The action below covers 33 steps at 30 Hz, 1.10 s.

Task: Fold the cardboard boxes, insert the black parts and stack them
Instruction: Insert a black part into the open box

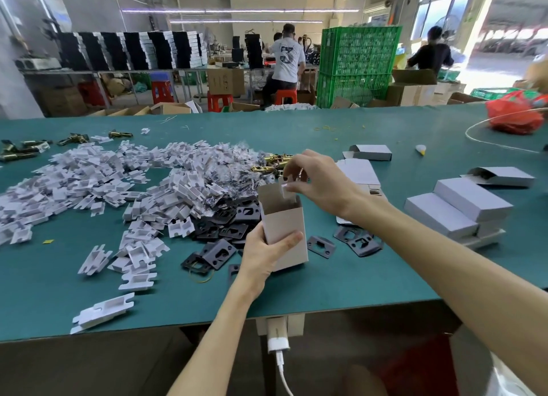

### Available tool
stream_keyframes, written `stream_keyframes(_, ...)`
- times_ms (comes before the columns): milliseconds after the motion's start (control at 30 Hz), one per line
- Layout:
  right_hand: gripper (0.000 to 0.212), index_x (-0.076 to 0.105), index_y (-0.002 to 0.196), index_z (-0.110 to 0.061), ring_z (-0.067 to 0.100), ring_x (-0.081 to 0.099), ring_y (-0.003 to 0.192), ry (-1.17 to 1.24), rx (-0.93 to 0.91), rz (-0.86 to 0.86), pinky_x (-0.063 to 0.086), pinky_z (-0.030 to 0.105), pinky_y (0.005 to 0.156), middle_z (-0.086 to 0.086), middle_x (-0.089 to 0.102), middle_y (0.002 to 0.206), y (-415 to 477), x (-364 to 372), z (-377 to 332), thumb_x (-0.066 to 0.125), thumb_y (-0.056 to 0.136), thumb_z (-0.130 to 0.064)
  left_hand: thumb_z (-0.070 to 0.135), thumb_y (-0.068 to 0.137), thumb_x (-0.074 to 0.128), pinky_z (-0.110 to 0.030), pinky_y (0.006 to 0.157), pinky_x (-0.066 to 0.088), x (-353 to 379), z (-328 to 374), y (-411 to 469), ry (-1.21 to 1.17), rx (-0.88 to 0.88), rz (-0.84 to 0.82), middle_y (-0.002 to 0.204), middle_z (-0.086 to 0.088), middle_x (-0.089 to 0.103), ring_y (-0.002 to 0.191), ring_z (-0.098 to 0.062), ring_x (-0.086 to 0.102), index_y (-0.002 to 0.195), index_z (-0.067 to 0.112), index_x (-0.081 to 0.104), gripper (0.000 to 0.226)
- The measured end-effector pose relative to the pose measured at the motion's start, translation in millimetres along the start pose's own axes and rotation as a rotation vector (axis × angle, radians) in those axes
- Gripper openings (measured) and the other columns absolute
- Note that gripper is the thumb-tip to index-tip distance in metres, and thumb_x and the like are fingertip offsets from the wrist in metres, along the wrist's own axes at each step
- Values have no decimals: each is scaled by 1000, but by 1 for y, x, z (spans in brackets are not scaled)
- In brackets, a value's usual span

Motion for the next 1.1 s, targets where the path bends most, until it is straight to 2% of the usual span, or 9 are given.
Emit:
stream_keyframes(100,19,70,103,-12,16,58,84,6,-54,-28,46,22,80,3,61,98,1,2,-7,79,87,-14,32,72,95,-26,70,59,-1,0,0,3,-2,-1,102,-2,79,91,-18,76,114,18,71,51)
stream_keyframes(233,19,72,104,-11,15,58,84,-9,-73,-21,48,26,80,0,61,97,0,3,-7,80,86,-15,43,64,94,-26,71,59,0,0,0,8,11,-2,103,-3,79,92,-18,76,115,18,71,61)
stream_keyframes(367,17,73,101,-15,13,52,90,-100,-43,-99,45,28,81,-5,49,104,-6,15,0,78,88,-25,36,70,94,-25,70,59,-1,-2,2,-4,0,-1,104,-2,79,92,-17,76,116,18,71,55)
stream_keyframes(467,16,73,103,-15,12,50,88,-65,-24,-96,41,24,82,-3,45,107,-10,16,4,76,90,-24,30,73,94,-25,69,59,-1,-3,2,-20,-7,1,102,-2,79,90,-16,76,116,17,70,51)
stream_keyframes(600,15,72,107,-16,7,56,81,4,6,-6,39,8,75,-1,51,106,-11,9,11,72,92,-15,33,72,91,-26,70,59,-1,-2,2,-40,-10,8,102,0,79,90,-16,76,116,16,69,52)
stream_keyframes(733,16,71,107,-11,15,57,84,-6,119,82,47,25,83,4,59,104,-17,8,30,62,95,-7,33,74,90,-25,69,59,-2,-2,1,-56,-16,27,101,1,79,90,-15,76,116,16,68,51)
stream_keyframes(867,29,61,121,-10,22,59,100,-125,301,-186,48,38,96,9,60,115,-35,37,60,67,96,-25,34,71,89,-24,69,59,-7,-2,3,-132,-17,122,99,1,80,89,-15,77,114,13,67,53)
stream_keyframes(967,49,58,121,-13,27,55,109,-226,383,-389,46,38,96,9,53,118,-57,63,74,75,87,-44,34,70,89,-25,69,60,-9,-2,4,-146,1,145,100,0,80,90,-16,77,112,12,68,52)
stream_keyframes(1100,49,54,111,-11,31,51,112,-231,465,-461,46,40,95,14,52,119,-72,78,86,79,84,-44,35,72,89,-24,67,59,-5,-3,4,-107,16,107,98,2,80,87,-14,77,109,16,70,46)
Point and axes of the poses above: each hand's wrist, its own y-axis towards the middle knuckle, its own x-axis out of the palm, z = x × y, the point moved 6 cm from there along y, towards the middle knuckle
